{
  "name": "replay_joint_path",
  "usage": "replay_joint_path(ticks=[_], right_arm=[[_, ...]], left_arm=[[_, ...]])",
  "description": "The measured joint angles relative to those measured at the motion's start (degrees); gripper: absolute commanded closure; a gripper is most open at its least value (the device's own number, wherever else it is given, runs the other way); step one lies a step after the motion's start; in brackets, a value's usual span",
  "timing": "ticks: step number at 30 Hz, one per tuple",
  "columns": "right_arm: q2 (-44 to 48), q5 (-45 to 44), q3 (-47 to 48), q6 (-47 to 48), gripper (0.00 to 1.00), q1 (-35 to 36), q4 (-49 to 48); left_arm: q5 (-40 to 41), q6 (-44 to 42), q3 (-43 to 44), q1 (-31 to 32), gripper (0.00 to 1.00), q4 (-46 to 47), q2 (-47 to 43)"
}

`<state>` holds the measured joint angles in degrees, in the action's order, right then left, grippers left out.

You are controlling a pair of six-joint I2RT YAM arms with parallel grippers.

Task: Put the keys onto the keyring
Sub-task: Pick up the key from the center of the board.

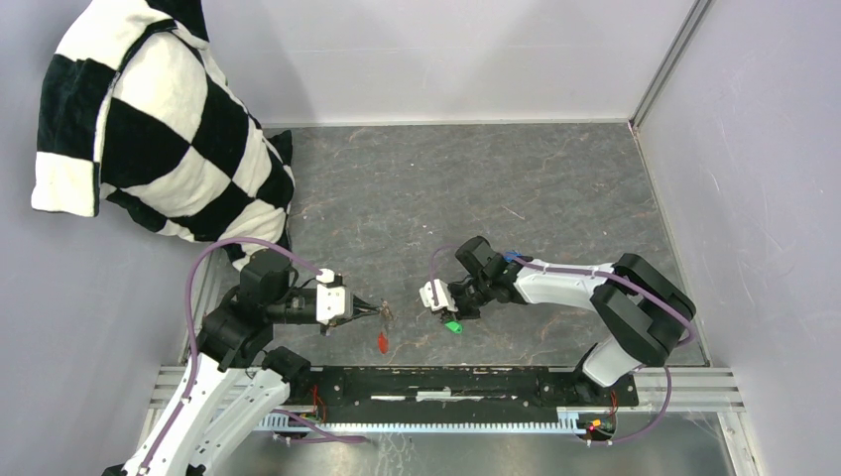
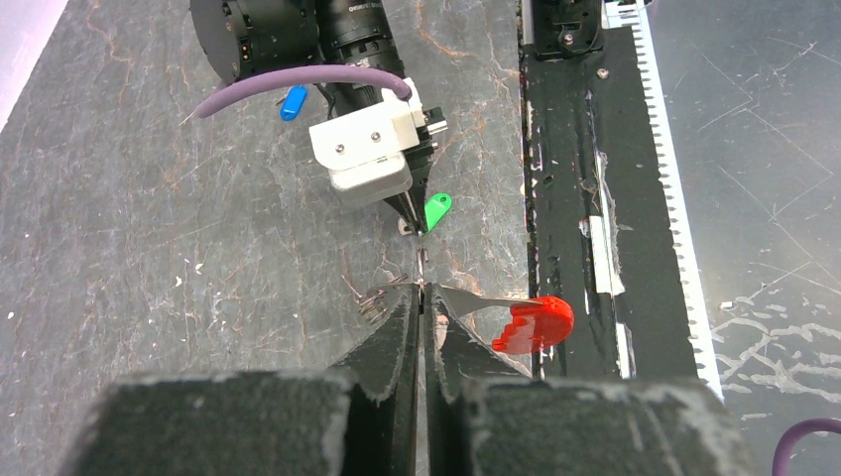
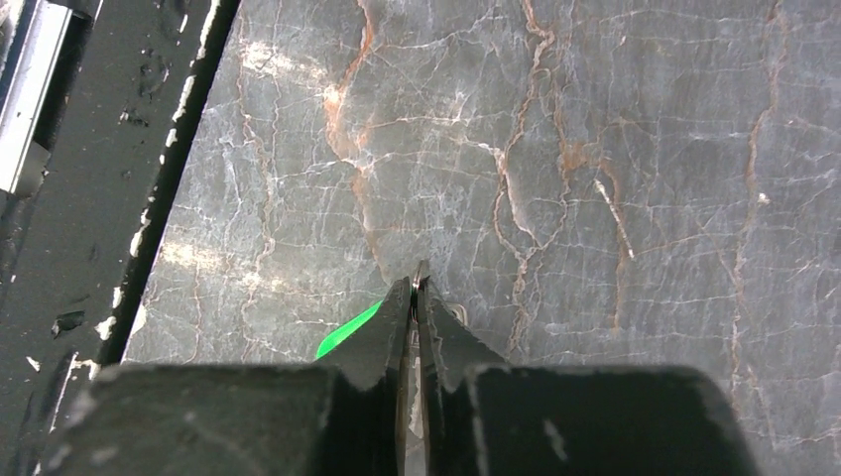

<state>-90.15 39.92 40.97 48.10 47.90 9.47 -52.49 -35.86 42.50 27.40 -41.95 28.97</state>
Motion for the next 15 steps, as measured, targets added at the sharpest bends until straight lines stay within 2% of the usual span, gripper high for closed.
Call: replay_joint_path(ticks=[1, 9, 12, 15], right_arm=[[-0.1, 0.0, 0.3, -0.1, 0.99, 0.0, 0.2], [-0.4, -0.5, 1.2, -1.6, 1.0, 0.0, 0.6], [0.2, -1.1, 1.2, -5.4, 1.0, 0.0, 0.5], [2.3, -1.4, 1.2, -12.9, 1.0, 0.0, -1.0]], left_arm=[[0.0, 0.0, 0.0, 0.0, 0.98, 0.0, 0.0], [0.0, 0.0, 0.0, 0.0, 0.98, 0.0, 0.0], [0.3, 0.0, 0.0, 0.0, 0.98, 0.0, 0.0], [1.2, 0.0, 0.0, 0.0, 0.98, 0.0, 0.0]])
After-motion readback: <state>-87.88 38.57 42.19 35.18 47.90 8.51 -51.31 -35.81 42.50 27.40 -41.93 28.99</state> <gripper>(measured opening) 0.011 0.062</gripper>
